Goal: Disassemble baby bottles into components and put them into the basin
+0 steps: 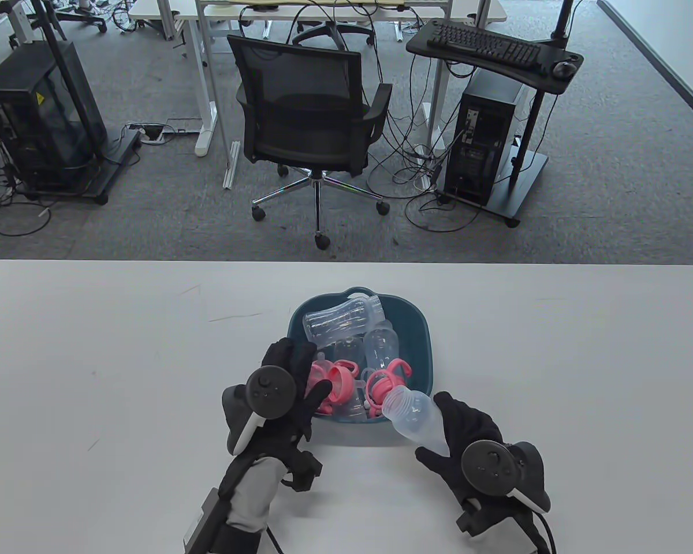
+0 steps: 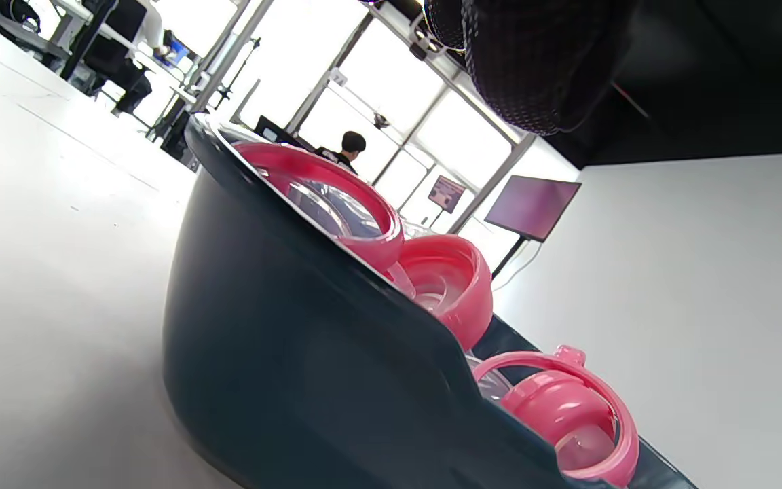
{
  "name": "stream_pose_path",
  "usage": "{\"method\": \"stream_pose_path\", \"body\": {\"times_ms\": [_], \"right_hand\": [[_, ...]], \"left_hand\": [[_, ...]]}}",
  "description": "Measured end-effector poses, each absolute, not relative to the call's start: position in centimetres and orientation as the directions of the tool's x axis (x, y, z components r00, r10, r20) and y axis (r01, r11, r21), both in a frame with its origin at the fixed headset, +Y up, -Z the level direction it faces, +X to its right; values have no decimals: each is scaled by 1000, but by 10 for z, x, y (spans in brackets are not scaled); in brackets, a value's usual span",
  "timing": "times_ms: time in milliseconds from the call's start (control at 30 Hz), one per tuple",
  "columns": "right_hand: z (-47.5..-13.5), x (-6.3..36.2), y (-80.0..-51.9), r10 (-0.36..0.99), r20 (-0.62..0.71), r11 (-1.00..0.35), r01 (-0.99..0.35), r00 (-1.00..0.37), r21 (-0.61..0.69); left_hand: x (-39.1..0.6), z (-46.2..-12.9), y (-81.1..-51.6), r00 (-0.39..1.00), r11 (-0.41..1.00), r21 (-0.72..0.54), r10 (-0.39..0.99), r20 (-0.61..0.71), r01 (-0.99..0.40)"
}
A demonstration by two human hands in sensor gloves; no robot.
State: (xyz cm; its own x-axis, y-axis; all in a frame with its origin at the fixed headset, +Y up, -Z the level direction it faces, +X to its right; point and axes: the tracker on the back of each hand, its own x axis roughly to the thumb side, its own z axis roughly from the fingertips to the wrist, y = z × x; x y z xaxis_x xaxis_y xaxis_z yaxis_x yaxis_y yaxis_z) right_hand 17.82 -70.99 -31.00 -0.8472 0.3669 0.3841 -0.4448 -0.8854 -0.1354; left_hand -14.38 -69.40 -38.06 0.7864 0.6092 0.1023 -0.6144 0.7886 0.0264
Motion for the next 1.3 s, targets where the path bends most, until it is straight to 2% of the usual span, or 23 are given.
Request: {"method": "stream_pose_path", "body": {"times_ms": [300, 500, 833, 1033, 1300], "right_hand": [[-309, 180, -709, 371, 386, -879, -453, -845, -148], [-309, 185, -708, 376, 372, -871, -461, -849, -171], [-310, 193, -705, 390, 346, -861, -471, -853, -189], [-315, 191, -689, 390, 330, -858, -469, -860, -208], [-357, 162, -652, 241, 308, -931, -309, -920, -193]], "left_hand": [[-180, -356, -697, 848, 847, 45, 528, 50, -530], [-209, -338, -712, 882, 882, 46, 471, -12, -470], [-242, -334, -744, 861, 866, 8, 497, -105, -499], [-242, -333, -741, 860, 864, 10, 502, -93, -504], [-248, -331, -736, 854, 858, 27, 513, -91, -513]]}}
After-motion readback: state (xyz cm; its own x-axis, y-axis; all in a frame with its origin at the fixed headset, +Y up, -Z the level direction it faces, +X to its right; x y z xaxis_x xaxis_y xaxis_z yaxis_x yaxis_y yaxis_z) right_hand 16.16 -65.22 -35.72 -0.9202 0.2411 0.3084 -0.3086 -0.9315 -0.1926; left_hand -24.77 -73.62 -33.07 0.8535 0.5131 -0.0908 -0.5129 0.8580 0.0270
